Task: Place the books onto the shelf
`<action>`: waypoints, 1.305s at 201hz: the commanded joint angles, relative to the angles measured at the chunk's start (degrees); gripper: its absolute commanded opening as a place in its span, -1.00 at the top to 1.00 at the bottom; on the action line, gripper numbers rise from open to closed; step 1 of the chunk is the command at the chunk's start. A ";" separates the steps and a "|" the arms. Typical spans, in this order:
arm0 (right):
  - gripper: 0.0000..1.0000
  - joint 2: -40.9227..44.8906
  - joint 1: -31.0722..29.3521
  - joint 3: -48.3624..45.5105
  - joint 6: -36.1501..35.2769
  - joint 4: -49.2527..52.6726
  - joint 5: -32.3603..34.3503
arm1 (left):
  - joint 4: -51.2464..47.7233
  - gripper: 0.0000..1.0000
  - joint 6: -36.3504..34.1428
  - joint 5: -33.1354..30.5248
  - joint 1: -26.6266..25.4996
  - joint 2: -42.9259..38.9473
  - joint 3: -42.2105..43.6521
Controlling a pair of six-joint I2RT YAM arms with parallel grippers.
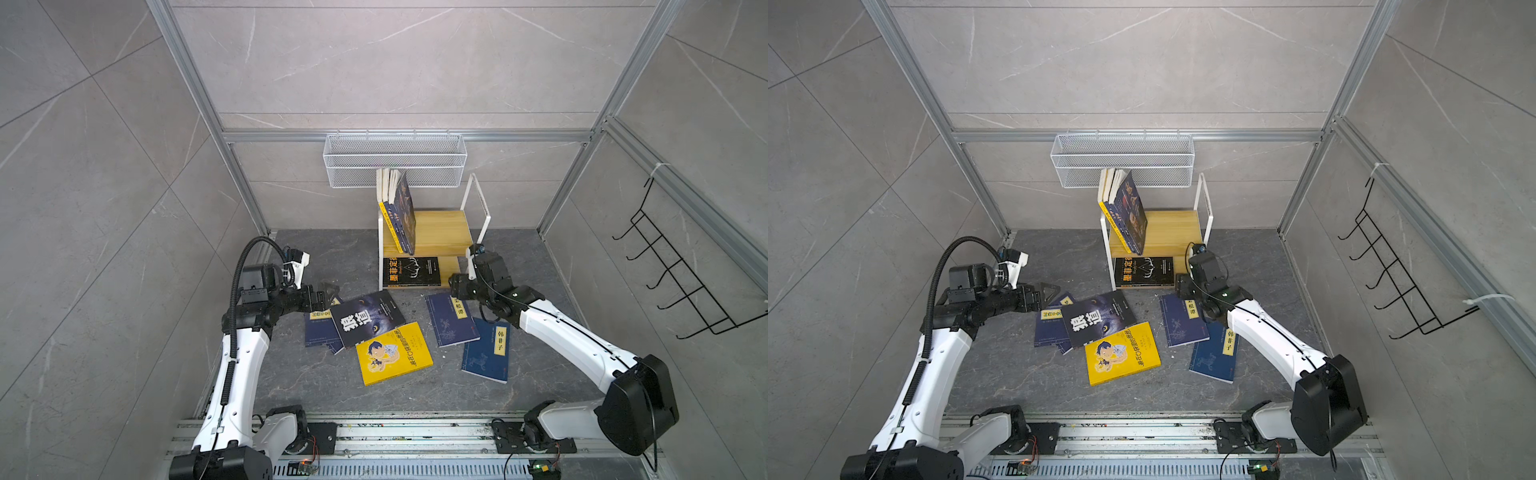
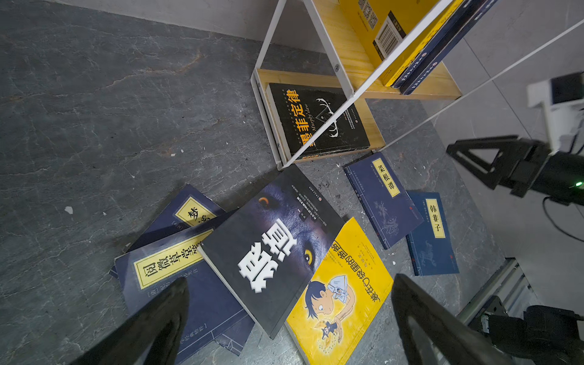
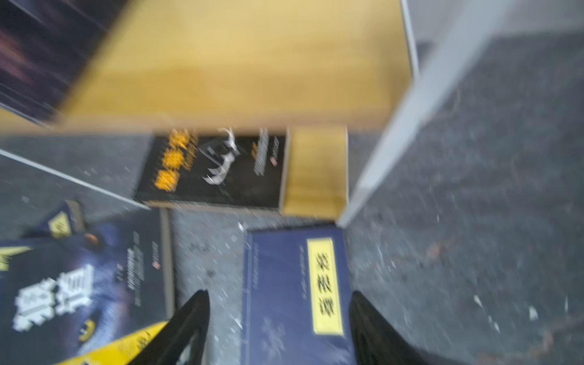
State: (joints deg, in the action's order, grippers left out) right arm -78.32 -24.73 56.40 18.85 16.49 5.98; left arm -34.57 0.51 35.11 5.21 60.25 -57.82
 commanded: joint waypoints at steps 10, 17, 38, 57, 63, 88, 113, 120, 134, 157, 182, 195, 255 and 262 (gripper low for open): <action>-0.42 0.95 5.99 -7.03 3.47 -4.16 -10.11 | 2.62 -0.99 1.82 2.84 0.72 0.09 0.42; -0.40 -0.01 7.46 -7.82 3.89 -5.03 -11.72 | 2.72 -0.99 2.18 2.94 0.95 0.27 0.42; -0.36 -4.21 11.12 -9.12 4.00 -8.26 -15.91 | 3.65 -1.00 2.39 3.26 1.03 -0.21 1.19; -0.28 -9.05 14.74 -8.31 4.51 -9.60 -20.52 | 3.40 -0.99 2.63 3.80 1.20 -0.15 1.27; -0.24 -10.52 15.85 -8.09 4.53 -10.06 -22.27 | 3.32 -0.99 2.88 3.75 1.29 -0.03 1.15; -0.22 -14.87 18.32 -7.69 3.66 -13.42 -26.27 | 4.09 -1.00 2.76 3.73 1.29 -0.21 1.64; -0.19 -18.93 20.36 -6.53 3.47 -14.71 -29.65 | 3.67 -0.99 2.74 3.72 1.81 0.19 1.18; -0.18 -20.03 20.54 -6.22 3.19 -15.26 -31.25 | 3.92 -0.99 2.74 3.65 1.86 0.06 1.35; -0.17 -22.48 20.75 -5.10 2.34 -14.99 -34.19 | 4.11 -0.99 2.66 3.74 1.82 -0.13 1.53; -0.12 -26.33 20.89 -2.97 2.90 -13.00 -40.31 | 3.62 -0.99 3.04 3.73 2.41 0.05 1.17; -0.08 -27.43 20.85 -2.79 2.95 -12.29 -42.77 | 4.46 -0.99 2.91 3.86 2.43 -0.22 1.71; -0.06 -27.73 20.89 -2.85 3.67 -11.43 -43.77 | 3.94 -0.99 3.08 3.82 2.57 0.06 1.36; 0.03 -26.21 21.15 -6.27 4.22 -9.80 -45.21 | 3.88 -0.99 3.01 3.64 2.74 0.43 0.79; 0.06 -26.17 21.27 -6.50 4.26 -9.97 -45.54 | 4.06 -1.00 3.05 3.65 2.71 0.41 0.94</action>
State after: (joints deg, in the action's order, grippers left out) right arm -104.62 -3.64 52.18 22.55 3.16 -38.39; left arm -32.45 3.25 36.75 7.55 60.42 -56.29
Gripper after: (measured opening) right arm 0.492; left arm 0.997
